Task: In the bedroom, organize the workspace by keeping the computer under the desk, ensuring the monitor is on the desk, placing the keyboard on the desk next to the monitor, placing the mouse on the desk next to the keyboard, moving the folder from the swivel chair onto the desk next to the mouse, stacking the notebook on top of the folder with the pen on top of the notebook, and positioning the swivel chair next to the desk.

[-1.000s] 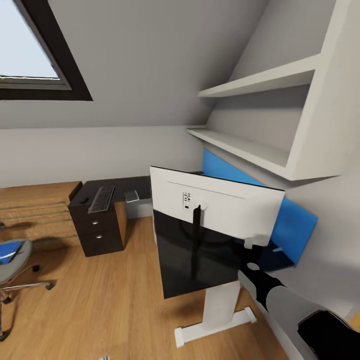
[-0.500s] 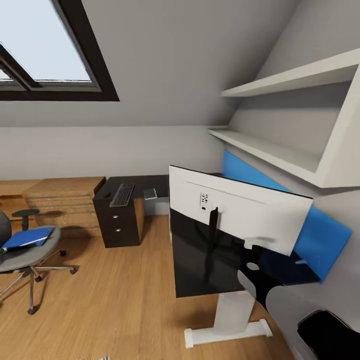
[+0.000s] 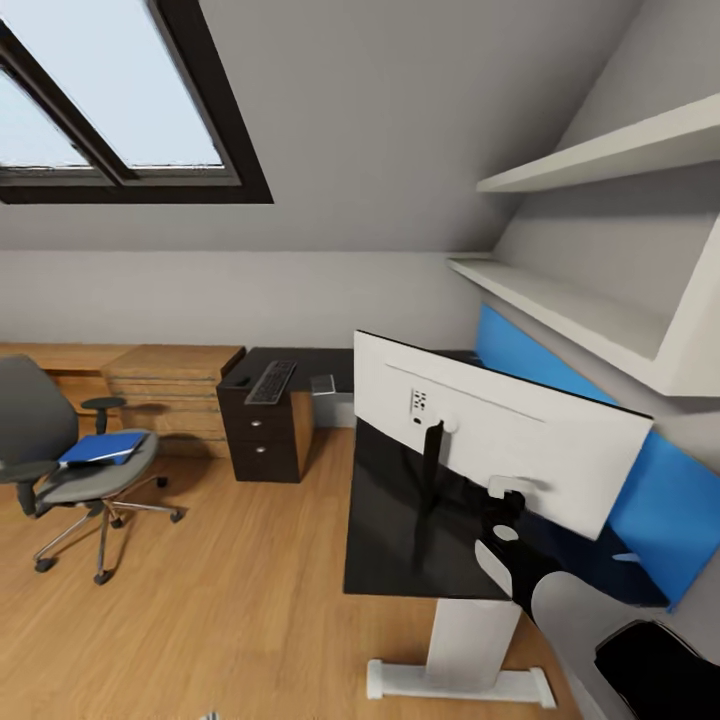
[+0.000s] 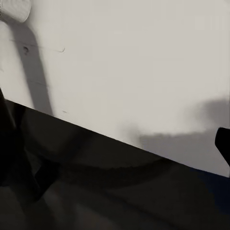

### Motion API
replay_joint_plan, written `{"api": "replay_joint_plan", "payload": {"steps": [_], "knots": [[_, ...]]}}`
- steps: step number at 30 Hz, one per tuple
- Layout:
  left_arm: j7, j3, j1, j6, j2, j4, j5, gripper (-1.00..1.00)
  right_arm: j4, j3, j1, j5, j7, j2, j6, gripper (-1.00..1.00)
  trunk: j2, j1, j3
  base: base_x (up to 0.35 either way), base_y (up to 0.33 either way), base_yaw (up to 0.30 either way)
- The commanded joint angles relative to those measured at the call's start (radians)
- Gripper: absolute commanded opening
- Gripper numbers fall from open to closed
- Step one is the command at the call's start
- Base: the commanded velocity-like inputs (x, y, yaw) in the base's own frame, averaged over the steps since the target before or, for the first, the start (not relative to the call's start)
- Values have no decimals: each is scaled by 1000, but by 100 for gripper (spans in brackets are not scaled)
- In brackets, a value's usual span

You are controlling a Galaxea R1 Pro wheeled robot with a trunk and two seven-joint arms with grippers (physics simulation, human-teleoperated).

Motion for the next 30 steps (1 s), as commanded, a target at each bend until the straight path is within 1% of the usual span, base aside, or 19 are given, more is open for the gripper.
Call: {"api": "replay_joint_plan", "payload": {"steps": [1, 8, 16, 21, 30], "knots": [[8, -9, -1, -3, 1, -1, 4, 100, -1, 8, -1, -9, -4, -1, -2, 100, -2, 1, -2, 0, -331, 281], [8, -8, -1, -3, 1, -1, 4, 100, -1, 8, -1, -8, -4, -1, -2, 100, -2, 1, -2, 0, -331, 258], [8, -8, -1, -3, 1, -1, 4, 100, 0, 9, -1, -6, -3, -1, -2, 100, -2, 1, -2, 0, -329, 33], [8, -6, -1, -3, 1, -1, 4, 100, 0, 10, -1, -6, -3, -1, -2, 100, -2, 1, -2, 0, -98, 1], [7, -6, -1, -3, 1, -1, 4, 100, -1, 9, -1, -8, -3, -1, -2, 100, -2, 1, -2, 0, -6, 0]]}}
